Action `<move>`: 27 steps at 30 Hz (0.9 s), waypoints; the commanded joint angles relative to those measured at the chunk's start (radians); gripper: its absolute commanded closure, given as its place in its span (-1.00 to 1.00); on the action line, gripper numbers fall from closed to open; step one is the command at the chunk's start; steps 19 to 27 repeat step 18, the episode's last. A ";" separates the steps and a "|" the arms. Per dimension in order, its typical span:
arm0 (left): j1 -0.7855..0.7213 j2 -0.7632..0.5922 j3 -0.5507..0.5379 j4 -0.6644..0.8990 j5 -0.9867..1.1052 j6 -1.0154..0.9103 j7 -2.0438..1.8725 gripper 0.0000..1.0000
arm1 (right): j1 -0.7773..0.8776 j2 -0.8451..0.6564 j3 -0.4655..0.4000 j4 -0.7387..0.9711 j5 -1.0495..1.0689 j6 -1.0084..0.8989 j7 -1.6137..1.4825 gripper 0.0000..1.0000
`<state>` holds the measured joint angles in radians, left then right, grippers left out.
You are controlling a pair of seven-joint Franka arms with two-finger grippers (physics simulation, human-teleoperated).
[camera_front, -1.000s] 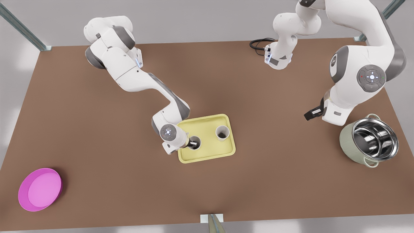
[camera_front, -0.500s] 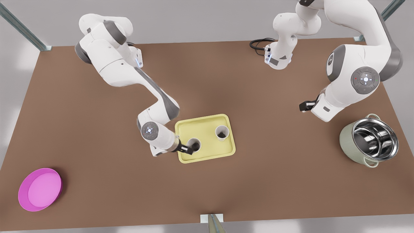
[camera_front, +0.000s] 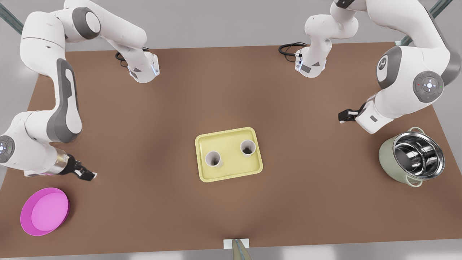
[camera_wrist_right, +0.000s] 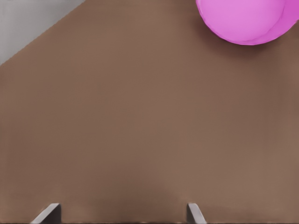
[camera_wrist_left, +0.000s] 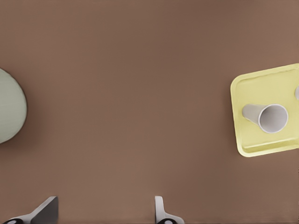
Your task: Use both arms to respectively pick up the white IKEA cups from the middle-left and middle-right positions, then place the white IKEA cups onto the middle-middle tray, ensuring that the cups remain upright and do not tip over
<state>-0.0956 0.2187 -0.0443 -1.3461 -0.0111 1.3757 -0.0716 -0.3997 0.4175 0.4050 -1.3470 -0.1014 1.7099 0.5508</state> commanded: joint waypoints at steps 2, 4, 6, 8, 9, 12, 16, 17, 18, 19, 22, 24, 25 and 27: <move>-0.001 -0.001 -0.002 -0.001 -0.017 -0.009 0.095 -1.00 | 0.005 -0.154 0.006 -0.007 0.026 -0.296 -0.540 -1.00; -0.004 -0.001 -0.002 -0.004 -0.015 -0.009 0.095 -1.00 | 0.033 -0.167 0.003 -0.004 0.045 -0.348 -0.575 -1.00; -0.004 -0.001 -0.002 -0.004 -0.015 -0.010 0.093 -1.00 | 0.036 -0.167 -0.005 0.008 0.042 -0.349 -0.578 -1.00; -0.006 0.001 -0.002 -0.004 -0.013 -0.010 0.093 -1.00 | 0.035 -0.167 -0.006 0.054 0.043 -0.398 -0.580 -1.00; -0.006 0.001 -0.002 -0.004 -0.013 -0.012 0.093 -1.00 | 0.057 -0.181 -0.032 0.058 0.045 -0.400 -0.588 -1.00; -0.019 0.001 -0.003 -0.005 0.026 -0.014 0.072 -1.00 | 0.168 -0.330 -0.155 -0.121 0.057 -0.316 -0.575 -1.00; -0.019 -0.001 -0.008 -0.004 0.026 -0.012 0.056 -1.00 | 0.236 -0.329 -0.235 -0.123 0.061 -0.316 -0.575 -1.00; -0.019 -0.001 -0.008 -0.004 0.026 -0.012 0.056 -1.00 | 0.236 -0.329 -0.235 -0.123 0.061 -0.316 -0.574 -1.00; -0.019 -0.001 -0.008 -0.004 0.026 -0.014 0.056 -1.00 | 0.236 -0.330 -0.236 -0.123 0.060 -0.316 -0.574 -1.00; -0.019 -0.001 -0.008 -0.004 0.026 -0.014 0.056 -1.00 | 0.236 -0.330 -0.236 -0.123 0.060 -0.316 -0.574 -1.00; -0.019 -0.001 -0.008 -0.004 0.026 -0.014 0.056 -1.00 | 0.236 -0.330 -0.236 -0.123 0.060 -0.316 -0.574 -1.00; -0.019 -0.001 -0.008 -0.004 0.026 -0.014 0.056 -1.00 | 0.236 -0.330 -0.236 -0.123 0.060 -0.316 -0.574 -1.00; -0.019 -0.001 -0.008 -0.004 0.026 -0.014 0.056 -1.00 | 0.236 -0.330 -0.236 -0.123 0.060 -0.316 -0.574 -1.00; -0.019 -0.001 -0.008 -0.004 0.026 -0.014 0.056 -1.00 | 0.236 -0.330 -0.236 -0.123 0.060 -0.316 -0.574 -1.00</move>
